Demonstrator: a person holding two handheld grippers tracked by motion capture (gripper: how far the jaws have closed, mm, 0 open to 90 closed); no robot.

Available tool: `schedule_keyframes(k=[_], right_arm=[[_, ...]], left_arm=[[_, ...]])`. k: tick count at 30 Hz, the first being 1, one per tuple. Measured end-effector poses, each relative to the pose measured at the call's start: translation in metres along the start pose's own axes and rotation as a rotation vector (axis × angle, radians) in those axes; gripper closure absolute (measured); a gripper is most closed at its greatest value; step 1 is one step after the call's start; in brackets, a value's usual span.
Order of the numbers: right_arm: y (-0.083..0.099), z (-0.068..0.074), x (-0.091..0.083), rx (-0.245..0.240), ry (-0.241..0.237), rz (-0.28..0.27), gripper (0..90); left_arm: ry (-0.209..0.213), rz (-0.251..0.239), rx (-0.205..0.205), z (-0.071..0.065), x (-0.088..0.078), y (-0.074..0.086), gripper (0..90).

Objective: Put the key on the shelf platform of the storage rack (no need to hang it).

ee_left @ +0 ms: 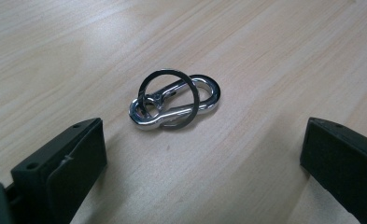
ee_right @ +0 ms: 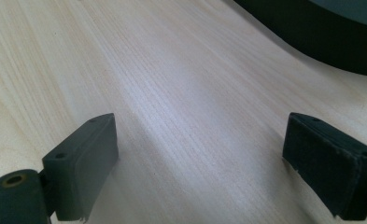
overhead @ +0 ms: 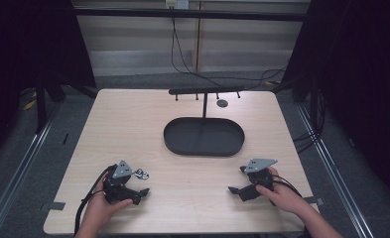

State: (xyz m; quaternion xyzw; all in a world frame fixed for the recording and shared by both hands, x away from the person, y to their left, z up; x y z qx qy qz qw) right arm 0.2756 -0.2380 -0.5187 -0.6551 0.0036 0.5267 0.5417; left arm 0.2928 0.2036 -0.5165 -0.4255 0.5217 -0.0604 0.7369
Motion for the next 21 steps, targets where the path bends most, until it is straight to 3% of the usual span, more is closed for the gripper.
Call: schedule_keyframes(k=[7,13,16,21], right_arm=[[0.0,0.0,-0.001,-0.001,-0.002,0.001,10.0],[0.0,0.0,-0.001,-0.001,-0.003,0.001,10.0],[0.0,0.0,-0.001,0.0,-0.001,0.001,10.0],[0.0,0.0,-0.001,0.0,-0.002,-0.001,10.0]], left_arm=[[-0.012,0.012,-0.023,-0.002,-0.001,-0.002,1.6],[-0.014,0.114,-0.042,0.001,-0.008,-0.012,16.0],[-0.028,0.151,-0.035,0.003,-0.011,-0.018,15.8],[-0.008,0.154,-0.053,0.007,-0.018,-0.033,20.0]])
Point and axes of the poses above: each handheld gripper's, and its own axes: x roughly forward along the jaws, y roughly out of its underside, z roughly to its left, the point moved 1 cm from there along x, roughly forward along the jaws, and after that the axes turned 9 degrees about x, right-handed, at the moved point
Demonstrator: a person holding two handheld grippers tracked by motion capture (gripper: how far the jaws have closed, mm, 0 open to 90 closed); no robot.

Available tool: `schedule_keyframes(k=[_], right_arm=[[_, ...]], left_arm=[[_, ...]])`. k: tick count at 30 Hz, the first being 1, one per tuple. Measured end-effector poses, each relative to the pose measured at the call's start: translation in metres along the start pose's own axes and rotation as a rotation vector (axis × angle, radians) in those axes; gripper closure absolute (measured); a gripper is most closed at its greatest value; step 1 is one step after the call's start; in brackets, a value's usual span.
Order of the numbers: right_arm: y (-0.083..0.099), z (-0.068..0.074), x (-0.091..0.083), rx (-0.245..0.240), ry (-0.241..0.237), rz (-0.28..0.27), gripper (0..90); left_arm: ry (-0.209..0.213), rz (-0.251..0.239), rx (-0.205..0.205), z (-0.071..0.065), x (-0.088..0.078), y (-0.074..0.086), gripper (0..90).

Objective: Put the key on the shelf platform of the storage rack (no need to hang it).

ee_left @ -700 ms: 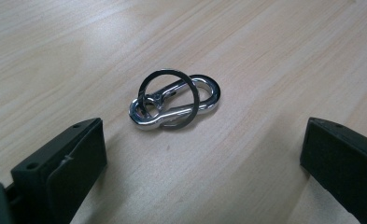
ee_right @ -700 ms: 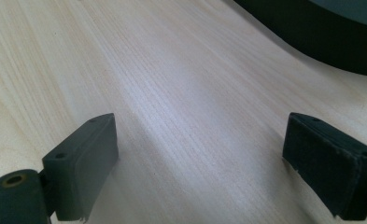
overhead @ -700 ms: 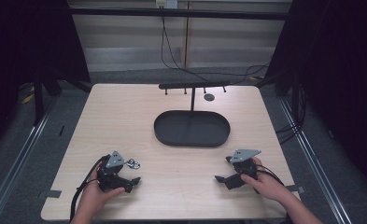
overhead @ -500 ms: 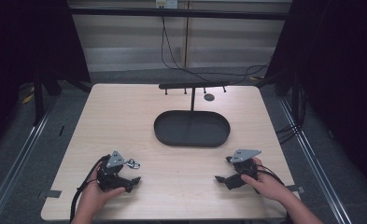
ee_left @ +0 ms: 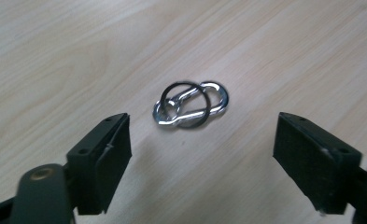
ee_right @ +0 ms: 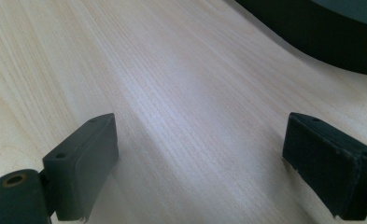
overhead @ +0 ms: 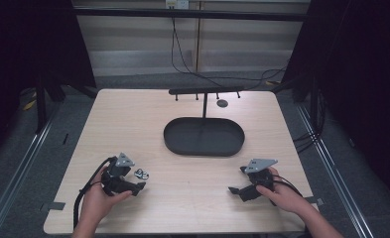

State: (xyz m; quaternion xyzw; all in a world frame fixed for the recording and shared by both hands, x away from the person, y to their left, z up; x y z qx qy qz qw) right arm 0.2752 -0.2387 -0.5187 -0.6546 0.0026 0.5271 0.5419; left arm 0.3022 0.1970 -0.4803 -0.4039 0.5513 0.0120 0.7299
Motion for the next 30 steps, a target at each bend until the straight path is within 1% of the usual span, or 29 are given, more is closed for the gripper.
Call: schedule_keyframes(k=[1,2,3,5,6,8,10,11,12,13,14,15,16,17,18,20,24,27,30], right_arm=[[0.0,0.0,0.0,0.0,0.0,0.0,10.0],[0.0,0.0,0.0,0.0,0.0,0.0,10.0],[0.0,0.0,0.0,0.002,0.001,0.002,10.0],[0.0,0.0,0.0,0.002,0.0,0.002,10.0],[0.0,0.0,0.0,0.002,0.001,0.001,10.0],[0.0,0.0,0.0,0.003,0.0,0.002,10.0],[0.0,0.0,0.0,0.002,0.0,0.001,10.0],[0.0,0.0,0.0,0.002,0.0,0.001,10.0],[0.0,0.0,0.0,0.002,0.0,0.001,10.0],[0.0,0.0,0.0,0.002,0.0,0.001,10.0],[0.0,0.0,0.0,0.002,0.0,0.001,10.0],[0.0,0.0,0.0,0.002,0.001,0.002,10.0],[0.0,0.0,0.0,0.002,0.0,0.002,10.0],[0.0,0.0,0.0,0.002,0.0,0.002,10.0],[0.0,0.0,0.0,0.002,0.0,0.002,10.0],[0.0,0.0,0.0,0.003,0.0,0.002,10.0],[0.0,0.0,0.0,0.003,0.0,0.002,10.0],[0.0,0.0,0.0,0.002,0.001,0.002,10.0],[0.0,0.0,0.0,0.002,0.0,0.002,10.0]], left_arm=[[0.007,0.02,0.002,0.001,-0.001,-0.003,21.3],[0.008,0.026,0.005,0.002,-0.002,-0.006,21.4],[0.024,0.038,0.003,0.003,-0.003,-0.009,21.5],[0.044,0.073,0.018,0.007,-0.003,-0.015,23.5],[0.047,0.095,0.015,0.008,-0.002,-0.018,23.8],[0.045,0.137,0.043,0.01,0.0,-0.023,24.6],[0.052,0.173,0.065,0.011,0.003,-0.027,24.6],[0.054,0.189,0.067,0.012,0.004,-0.029,24.9],[0.065,0.212,0.07,0.012,0.006,-0.032,25.1],[0.074,0.221,0.07,0.012,0.007,-0.033,25.1],[0.08,0.237,0.083,0.013,0.008,-0.035,25.2],[0.088,0.258,0.086,0.013,0.01,-0.036,25.3],[0.084,0.281,0.097,0.015,0.012,-0.038,25.3],[0.082,0.286,0.092,0.015,0.013,-0.038,25.9],[0.084,0.297,0.104,0.017,0.014,-0.039,26.5],[0.098,0.31,0.084,0.019,0.016,-0.039,27.4],[0.098,0.324,0.083,0.021,0.018,-0.04,28.5],[0.116,0.335,0.089,0.021,0.02,-0.04,28.5],[0.122,0.357,0.111,0.021,0.023,-0.043,29.0]])
Point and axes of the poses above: each handheld gripper's, and its own axes: x roughly forward along the jaws, y roughly out of its underside, z roughly to its left, the point moved 1 cm from there along x, roughly forward along the jaws, and after that the axes turned 9 degrees about x, right-handed, at the moved point
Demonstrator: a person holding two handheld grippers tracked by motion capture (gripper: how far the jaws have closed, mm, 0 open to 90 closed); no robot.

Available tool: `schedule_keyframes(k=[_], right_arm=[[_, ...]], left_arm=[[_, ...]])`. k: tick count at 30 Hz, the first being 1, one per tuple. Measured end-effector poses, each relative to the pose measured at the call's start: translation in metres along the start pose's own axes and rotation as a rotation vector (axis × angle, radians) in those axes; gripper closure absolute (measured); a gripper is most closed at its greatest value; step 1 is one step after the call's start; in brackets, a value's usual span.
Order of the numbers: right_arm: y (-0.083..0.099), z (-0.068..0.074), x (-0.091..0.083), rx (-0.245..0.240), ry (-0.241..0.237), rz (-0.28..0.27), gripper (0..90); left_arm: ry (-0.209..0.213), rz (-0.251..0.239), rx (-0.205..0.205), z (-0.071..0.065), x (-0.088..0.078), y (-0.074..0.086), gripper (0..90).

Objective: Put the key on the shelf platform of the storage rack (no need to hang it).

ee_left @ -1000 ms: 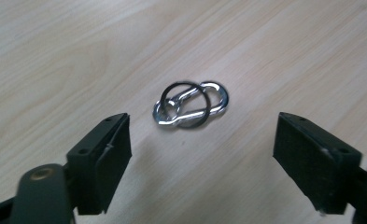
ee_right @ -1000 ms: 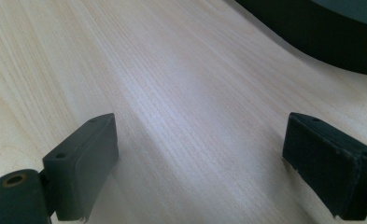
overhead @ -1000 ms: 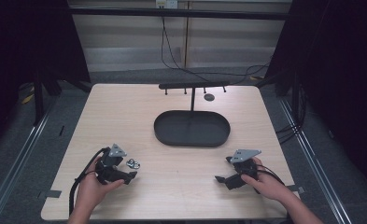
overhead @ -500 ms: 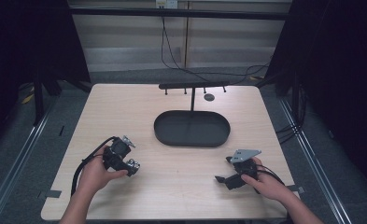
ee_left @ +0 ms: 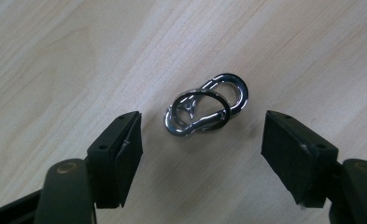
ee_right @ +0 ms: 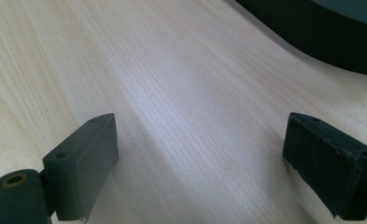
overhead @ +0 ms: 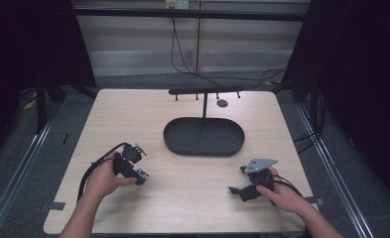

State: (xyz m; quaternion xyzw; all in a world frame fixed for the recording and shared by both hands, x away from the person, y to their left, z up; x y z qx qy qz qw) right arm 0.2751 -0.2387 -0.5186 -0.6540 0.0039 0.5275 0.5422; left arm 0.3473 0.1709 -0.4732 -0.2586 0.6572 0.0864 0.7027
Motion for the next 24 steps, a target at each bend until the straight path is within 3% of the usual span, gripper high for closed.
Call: schedule_keyframes(k=[10,15,17,24], right_arm=[[0.0,0.0,0.0,0.0,0.0,0.0,10.0],[0.0,0.0,0.0,0.0,0.0,0.0,10.0],[0.0,0.0,0.0,0.0,0.0,0.0,10.0],[0.0,0.0,0.0,0.0,0.0,0.0,10.0]], left_arm=[[0.022,0.04,0.031,0.002,0.01,-0.01,31.2],[0.015,0.034,0.018,0.001,0.011,-0.012,33.4],[0.017,0.045,0.03,0.001,0.01,-0.013,34.6],[0.019,0.071,0.013,0.0,0.009,-0.015,41.7]])
Point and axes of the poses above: each handheld gripper's, and its own axes: x roughly forward along the jaws, y roughly out of its underside, z roughly to its left, the point moved 1 cm from there along x, roughly forward along the jaws, and after that the axes turned 9 degrees about x, right-handed, at the moved point
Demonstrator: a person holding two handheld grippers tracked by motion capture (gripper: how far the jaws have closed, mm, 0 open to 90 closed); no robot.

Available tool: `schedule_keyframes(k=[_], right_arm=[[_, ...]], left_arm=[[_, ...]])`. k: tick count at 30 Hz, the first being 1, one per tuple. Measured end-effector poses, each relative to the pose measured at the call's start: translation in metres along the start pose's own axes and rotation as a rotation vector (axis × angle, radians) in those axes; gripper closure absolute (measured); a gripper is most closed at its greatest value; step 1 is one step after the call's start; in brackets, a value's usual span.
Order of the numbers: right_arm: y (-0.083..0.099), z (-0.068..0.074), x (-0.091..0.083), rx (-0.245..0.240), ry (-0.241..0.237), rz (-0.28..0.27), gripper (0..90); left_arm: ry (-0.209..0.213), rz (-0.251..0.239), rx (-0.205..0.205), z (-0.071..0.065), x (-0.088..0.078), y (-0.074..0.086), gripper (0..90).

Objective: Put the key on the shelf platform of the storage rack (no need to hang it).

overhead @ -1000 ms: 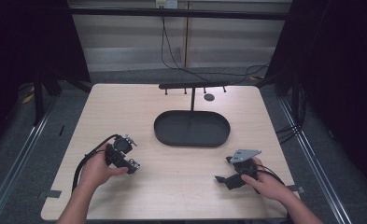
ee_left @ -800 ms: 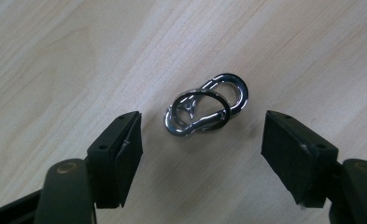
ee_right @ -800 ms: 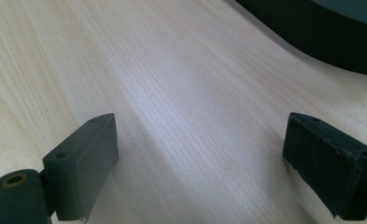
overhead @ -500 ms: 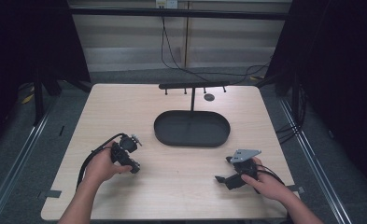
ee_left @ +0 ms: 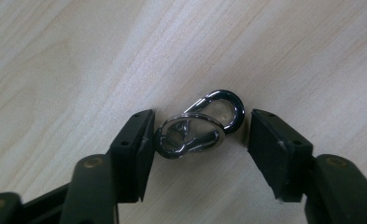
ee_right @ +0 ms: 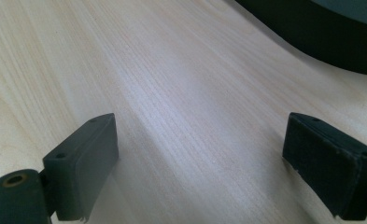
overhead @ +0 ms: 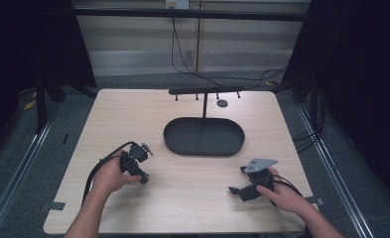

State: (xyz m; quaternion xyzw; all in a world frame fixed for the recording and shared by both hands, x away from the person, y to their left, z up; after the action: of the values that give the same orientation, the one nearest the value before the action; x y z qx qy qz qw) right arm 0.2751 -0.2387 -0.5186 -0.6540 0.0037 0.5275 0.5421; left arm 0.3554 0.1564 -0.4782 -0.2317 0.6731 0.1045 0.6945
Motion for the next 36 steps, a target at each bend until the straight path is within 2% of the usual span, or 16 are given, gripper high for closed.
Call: schedule_keyframes(k=[11,26,30,36], right_arm=[[0.0,0.0,0.0,0.0,0.0,0.0,10.0],[0.0,-0.0001,0.0,0.001,-0.001,0.0,10.0],[0.0,-0.0001,0.0,0.001,-0.001,0.0,10.0],[0.0,-0.0001,0.0,0.001,-0.001,0.0,10.0]], left_arm=[[0.013,0.042,-0.006,-0.0062,-0.0015,-0.0039,53.2],[0.032,0.031,-0.001,-0.0057,-0.0007,-0.0077,51.1],[0.026,0.002,-0.007,-0.0049,-0.003,-0.008,47.2],[0.031,0.0,0.007,-0.0049,-0.0024,-0.0097,45.6]])
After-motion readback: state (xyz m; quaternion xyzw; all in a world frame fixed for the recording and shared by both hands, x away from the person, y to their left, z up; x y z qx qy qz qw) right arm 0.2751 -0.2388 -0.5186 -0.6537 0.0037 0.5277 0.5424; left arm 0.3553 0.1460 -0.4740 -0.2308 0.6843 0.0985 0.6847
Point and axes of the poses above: each handheld gripper's, and its own axes: x roughly forward along the jaws, y roughly out of its underside, z roughly to its left, the point moved 1 cm from there along x, roughly forward along the jaws, and after that the axes turned 9 degrees about x, right-handed, at the moved point
